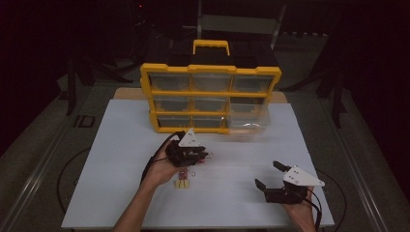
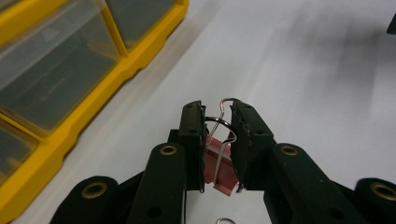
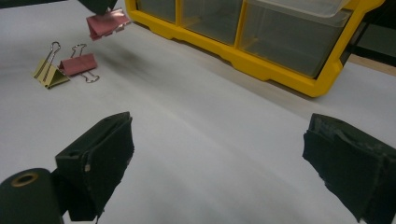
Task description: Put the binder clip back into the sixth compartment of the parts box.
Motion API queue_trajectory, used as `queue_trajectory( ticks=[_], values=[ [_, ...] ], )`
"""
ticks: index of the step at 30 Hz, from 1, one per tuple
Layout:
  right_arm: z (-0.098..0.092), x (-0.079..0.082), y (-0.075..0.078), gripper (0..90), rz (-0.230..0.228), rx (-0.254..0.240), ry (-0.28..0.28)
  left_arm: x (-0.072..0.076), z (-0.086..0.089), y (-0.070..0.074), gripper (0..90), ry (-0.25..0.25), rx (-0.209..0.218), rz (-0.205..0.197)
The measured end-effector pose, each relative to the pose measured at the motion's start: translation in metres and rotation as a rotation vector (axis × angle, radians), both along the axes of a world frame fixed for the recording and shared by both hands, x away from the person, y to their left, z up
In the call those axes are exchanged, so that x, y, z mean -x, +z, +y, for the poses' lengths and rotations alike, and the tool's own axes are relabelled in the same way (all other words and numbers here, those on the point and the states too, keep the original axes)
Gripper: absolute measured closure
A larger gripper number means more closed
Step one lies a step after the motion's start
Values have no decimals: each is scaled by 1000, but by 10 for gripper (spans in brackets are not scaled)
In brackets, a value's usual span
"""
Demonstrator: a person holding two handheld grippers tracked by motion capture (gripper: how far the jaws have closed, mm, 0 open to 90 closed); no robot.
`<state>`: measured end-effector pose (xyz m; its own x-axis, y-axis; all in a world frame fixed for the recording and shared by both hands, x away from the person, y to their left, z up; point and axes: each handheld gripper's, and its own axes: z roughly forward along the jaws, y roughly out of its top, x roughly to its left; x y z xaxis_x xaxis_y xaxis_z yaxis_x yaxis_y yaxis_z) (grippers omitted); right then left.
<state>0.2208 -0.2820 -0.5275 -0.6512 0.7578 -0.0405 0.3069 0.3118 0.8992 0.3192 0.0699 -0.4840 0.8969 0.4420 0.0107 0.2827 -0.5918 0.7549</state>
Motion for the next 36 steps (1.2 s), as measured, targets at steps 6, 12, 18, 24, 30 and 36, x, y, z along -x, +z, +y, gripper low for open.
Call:
queue_trajectory(
  ticks=[6,12,18,24,30,36],
  values=[
    [0,0,0,80,0,1,1,-5,-1,12,759,-5,-5,-14],
    [0,0,0,80,0,1,1,-10,-2,28,760,-9,4,-28],
    [0,0,0,80,-1,-1,1,-18,-2,44,760,-15,29,-28],
    [-1,0,0,80,-1,-1,-1,-28,-5,66,761,-30,45,-41],
    [-2,-1,0,80,-2,-5,-2,-38,-12,89,761,-49,69,-49],
    [-3,-1,0,80,-3,-7,-5,-54,-18,113,762,-62,103,-48]
  ],
)
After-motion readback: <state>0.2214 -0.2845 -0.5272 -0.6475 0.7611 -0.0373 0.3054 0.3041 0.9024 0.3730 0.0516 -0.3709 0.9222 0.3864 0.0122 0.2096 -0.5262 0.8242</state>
